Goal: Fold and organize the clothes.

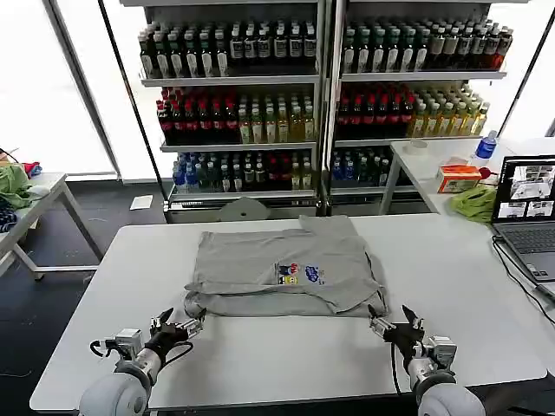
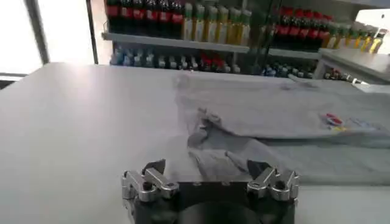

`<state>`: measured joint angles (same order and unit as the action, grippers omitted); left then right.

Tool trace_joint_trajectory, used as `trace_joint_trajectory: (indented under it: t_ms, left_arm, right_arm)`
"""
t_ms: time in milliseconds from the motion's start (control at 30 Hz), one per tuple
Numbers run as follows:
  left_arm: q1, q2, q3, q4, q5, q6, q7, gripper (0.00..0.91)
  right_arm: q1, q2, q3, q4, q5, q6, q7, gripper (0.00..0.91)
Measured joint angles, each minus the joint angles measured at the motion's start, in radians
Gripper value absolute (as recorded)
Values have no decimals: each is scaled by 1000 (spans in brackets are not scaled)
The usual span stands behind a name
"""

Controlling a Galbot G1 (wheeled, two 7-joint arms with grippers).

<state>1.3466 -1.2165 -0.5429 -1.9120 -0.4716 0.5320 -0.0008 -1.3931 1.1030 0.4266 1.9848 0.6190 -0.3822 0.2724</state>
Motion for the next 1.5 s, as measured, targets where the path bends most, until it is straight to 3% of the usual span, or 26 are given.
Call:
trace_joint_trajectory:
  t_ms: [67,267,333,367,400,433,467,567,600,667,733,800,1500]
  left_arm:
    - [-6,3,4,5,2,0,6,907]
    - [-28,8,12,24,2,-1,24,907]
    - [-33,12,16,31,4,-2,31,907]
    - [-36,14,20,34,4,-2,34,907]
    - [-38,16,22,36,5,-2,36,907]
    - [-42,18,25,40,5,-2,39,907]
    - [-45,18,27,42,6,-2,41,907]
    - [-54,18,35,52,8,-3,44,907]
    - [-57,18,38,56,9,-3,45,846]
    - [-63,19,43,65,10,-4,50,615]
    - [-66,21,47,73,11,-4,56,181]
    - [-69,24,49,79,11,-4,64,30]
    - [-78,0,67,102,13,-18,85,20]
  right_arm:
    - [6,8,-9,-6,4,-7,13,695]
    - [32,24,-29,-13,17,-31,42,464]
    - [43,25,-35,-19,20,-39,48,322]
    - [48,26,-37,-21,20,-41,51,151]
    - [52,28,-39,-24,20,-44,53,91]
    - [56,30,-42,-28,21,-48,55,91]
    - [60,31,-45,-31,21,-51,57,10]
    - [65,37,-52,-41,21,-62,57,0]
    - [66,38,-55,-44,20,-66,56,0]
    - [68,38,-60,-48,20,-71,54,0]
    - [71,36,-62,-50,21,-74,54,0]
    - [73,33,-61,-50,25,-75,54,0]
    - [64,-18,-52,-41,44,-54,6,0]
